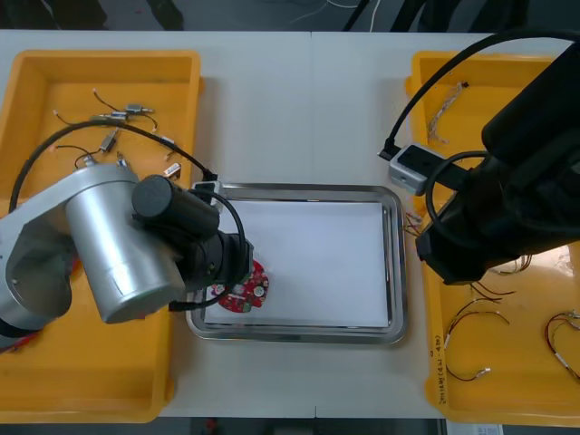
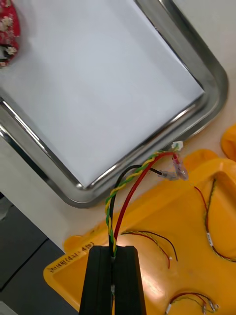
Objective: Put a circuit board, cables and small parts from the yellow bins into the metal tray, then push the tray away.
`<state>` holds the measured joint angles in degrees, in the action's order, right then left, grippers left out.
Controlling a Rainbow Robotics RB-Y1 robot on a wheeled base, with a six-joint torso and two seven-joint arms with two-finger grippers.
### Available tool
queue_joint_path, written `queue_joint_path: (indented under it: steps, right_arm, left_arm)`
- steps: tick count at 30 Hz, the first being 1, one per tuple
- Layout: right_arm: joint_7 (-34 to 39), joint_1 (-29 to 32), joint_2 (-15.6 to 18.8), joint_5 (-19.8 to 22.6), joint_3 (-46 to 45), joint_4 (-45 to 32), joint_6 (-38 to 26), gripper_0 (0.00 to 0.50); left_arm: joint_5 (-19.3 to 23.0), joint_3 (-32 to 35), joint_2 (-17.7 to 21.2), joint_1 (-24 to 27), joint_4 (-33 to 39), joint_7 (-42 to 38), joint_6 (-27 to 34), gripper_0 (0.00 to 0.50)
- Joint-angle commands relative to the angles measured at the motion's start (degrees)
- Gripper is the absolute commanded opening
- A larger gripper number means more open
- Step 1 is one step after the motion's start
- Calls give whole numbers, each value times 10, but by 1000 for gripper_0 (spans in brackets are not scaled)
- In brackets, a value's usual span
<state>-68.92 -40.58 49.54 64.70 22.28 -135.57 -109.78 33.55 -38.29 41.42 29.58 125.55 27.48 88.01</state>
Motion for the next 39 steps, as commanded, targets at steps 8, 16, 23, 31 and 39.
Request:
queue_joint_path:
  steps: [8,16,23,31,39]
  right_arm:
    - [-4,-88,-125,-58,121,64,-1,0]
    - [-85,-114,-161,-134,189,102,12,0]
    - [-205,-114,-161,-150,210,146,63,0]
    - [-315,-113,-168,-160,241,174,77,0]
    - [-342,-91,-168,-213,290,176,107,0]
  left_arm:
    - [110,162,54,2,13,72,74,500]
    - [183,256,90,2,15,122,137,500]
    - [230,323,125,3,14,133,180,500]
    - [251,348,152,23,-3,149,220,500]
    - [256,372,162,69,-87,209,220,500]
